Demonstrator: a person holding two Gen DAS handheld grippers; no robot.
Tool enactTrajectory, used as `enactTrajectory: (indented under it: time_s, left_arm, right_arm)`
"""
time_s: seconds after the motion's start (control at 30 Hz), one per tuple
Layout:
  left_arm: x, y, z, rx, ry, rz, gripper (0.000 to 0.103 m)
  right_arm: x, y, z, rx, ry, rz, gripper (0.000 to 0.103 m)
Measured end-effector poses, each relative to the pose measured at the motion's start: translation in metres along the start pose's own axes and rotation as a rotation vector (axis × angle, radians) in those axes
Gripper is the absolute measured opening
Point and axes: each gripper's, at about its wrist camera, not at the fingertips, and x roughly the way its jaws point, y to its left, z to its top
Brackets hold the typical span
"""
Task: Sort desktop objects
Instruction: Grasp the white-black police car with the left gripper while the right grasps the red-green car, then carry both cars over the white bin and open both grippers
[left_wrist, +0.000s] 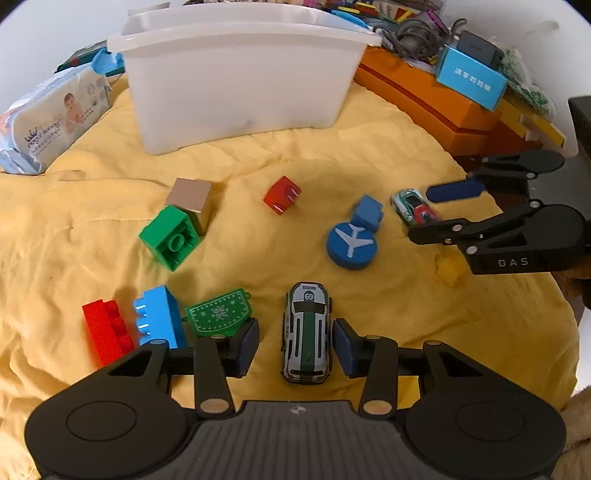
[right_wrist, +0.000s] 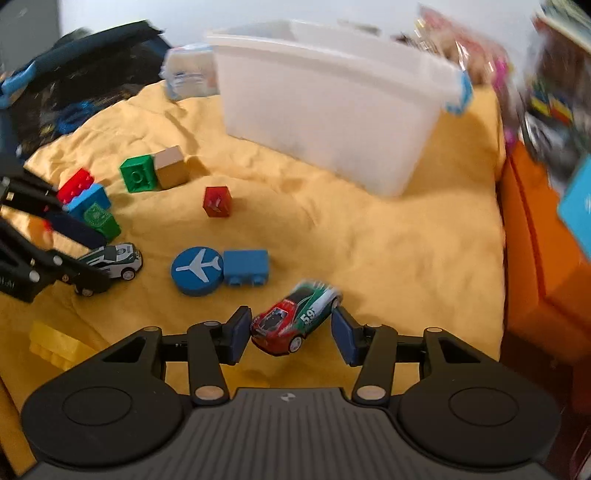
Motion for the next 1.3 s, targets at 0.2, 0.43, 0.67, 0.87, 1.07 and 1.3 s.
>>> enactTrajectory:
  time_s: [0.2,0.43,0.67,0.87,1.07,1.3]
  left_arm:
    - [0.002,-0.009,-0.004,0.053,0.013,-0.014,0.040]
    - [0.004,-0.003,0.004,0.058,0.015,-0.024,0.033]
    - [-0.029,0.010,0.038,0.048,-0.112,-0.011,0.033]
    - [-0.056,0.020,0.071,0.022,-0.222,-0.006,0.033]
    - [-0.086,0.039,0.126,-0.002,-0.366,0.001,0.033]
    - [-0.064,0.059,0.184,0.014,-0.443,0.064,0.033]
  right_arm:
    - [0.013,-0.014,0.002,0.279,0.109,0.012,0.059]
    - [0.023,-0.008,0.008,0.267,0.125,-0.037,0.045]
    - [-0.001,-0.018,0.021,0.242,0.066,-0.015,0.034]
    - [-0.031,-0.021,0.045,0.203,-0.021,-0.014,0.034]
    - [-0.063,-0.040,0.099,0.173,-0.228,-0.046,0.034]
    - [-0.033,-0.057,0.152,0.191,-0.305,-0.043,0.034]
